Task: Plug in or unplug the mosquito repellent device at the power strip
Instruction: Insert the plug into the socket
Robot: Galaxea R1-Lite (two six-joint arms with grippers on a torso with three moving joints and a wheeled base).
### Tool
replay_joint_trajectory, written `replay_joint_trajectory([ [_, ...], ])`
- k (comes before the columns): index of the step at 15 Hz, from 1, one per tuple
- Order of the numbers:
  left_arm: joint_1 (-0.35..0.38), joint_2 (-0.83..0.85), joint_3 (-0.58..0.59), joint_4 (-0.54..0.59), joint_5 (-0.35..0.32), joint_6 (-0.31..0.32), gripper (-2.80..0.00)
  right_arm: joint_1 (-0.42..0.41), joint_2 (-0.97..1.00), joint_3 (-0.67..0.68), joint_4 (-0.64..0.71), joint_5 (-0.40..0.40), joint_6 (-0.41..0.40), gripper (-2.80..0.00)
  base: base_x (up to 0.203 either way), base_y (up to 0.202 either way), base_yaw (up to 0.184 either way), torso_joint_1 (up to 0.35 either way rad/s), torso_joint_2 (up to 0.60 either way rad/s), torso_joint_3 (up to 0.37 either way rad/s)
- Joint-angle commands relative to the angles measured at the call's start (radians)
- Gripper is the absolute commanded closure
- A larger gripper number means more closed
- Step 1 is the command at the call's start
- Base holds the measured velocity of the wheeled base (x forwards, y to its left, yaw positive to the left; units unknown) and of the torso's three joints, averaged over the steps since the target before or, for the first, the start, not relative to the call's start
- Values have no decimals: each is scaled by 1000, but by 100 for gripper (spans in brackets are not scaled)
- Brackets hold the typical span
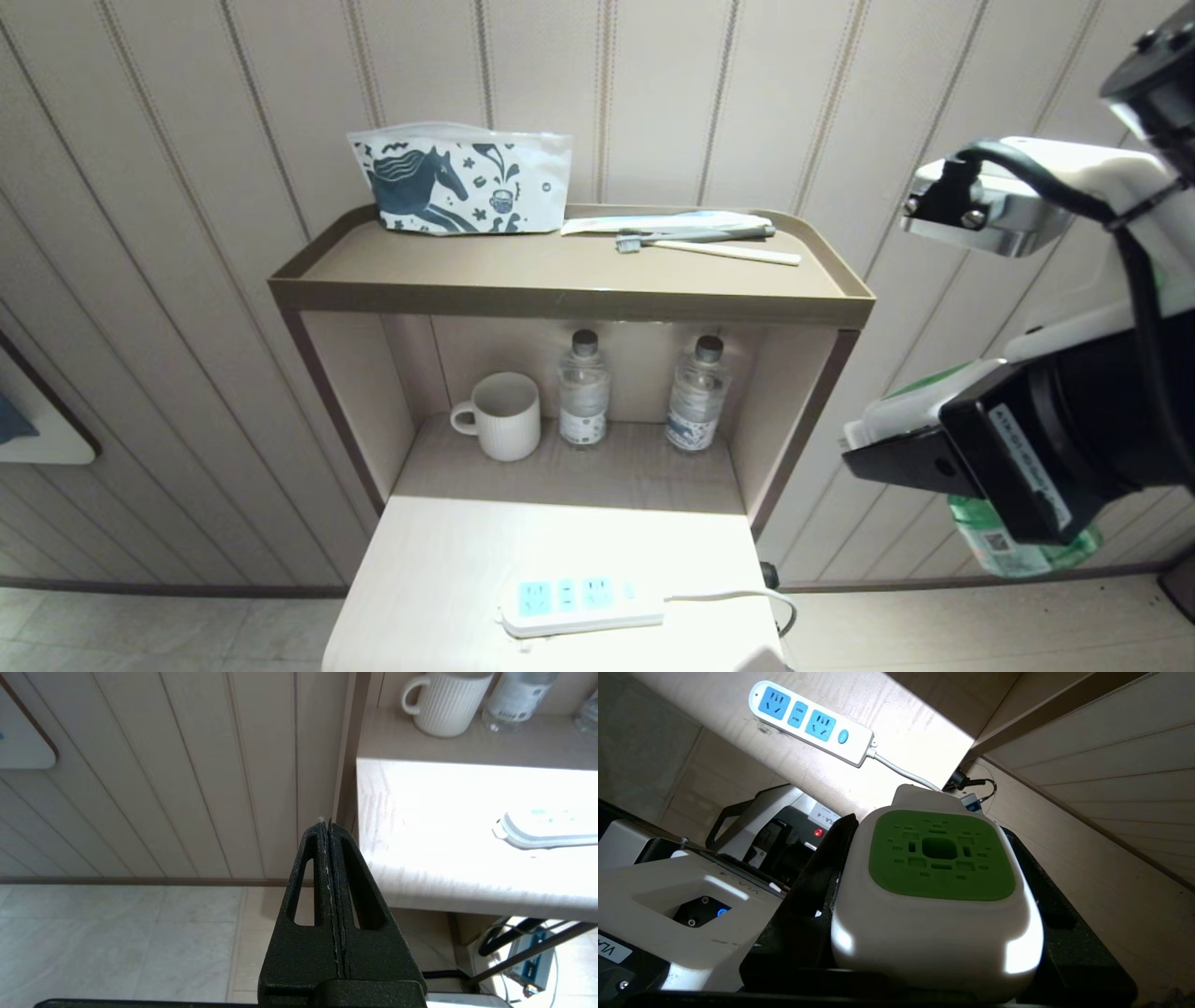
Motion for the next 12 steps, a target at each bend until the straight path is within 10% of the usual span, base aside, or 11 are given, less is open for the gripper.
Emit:
replay_joint_trajectory([
  [1, 1, 0, 0, 1, 0, 0, 0, 1, 6, 12, -9, 0, 2, 0, 0, 0, 0, 299, -620, -325],
  [12, -1, 0, -2, 6, 1, 3, 0, 2, 50, 175, -91, 7, 30, 0, 0, 0, 0, 87, -181, -95],
])
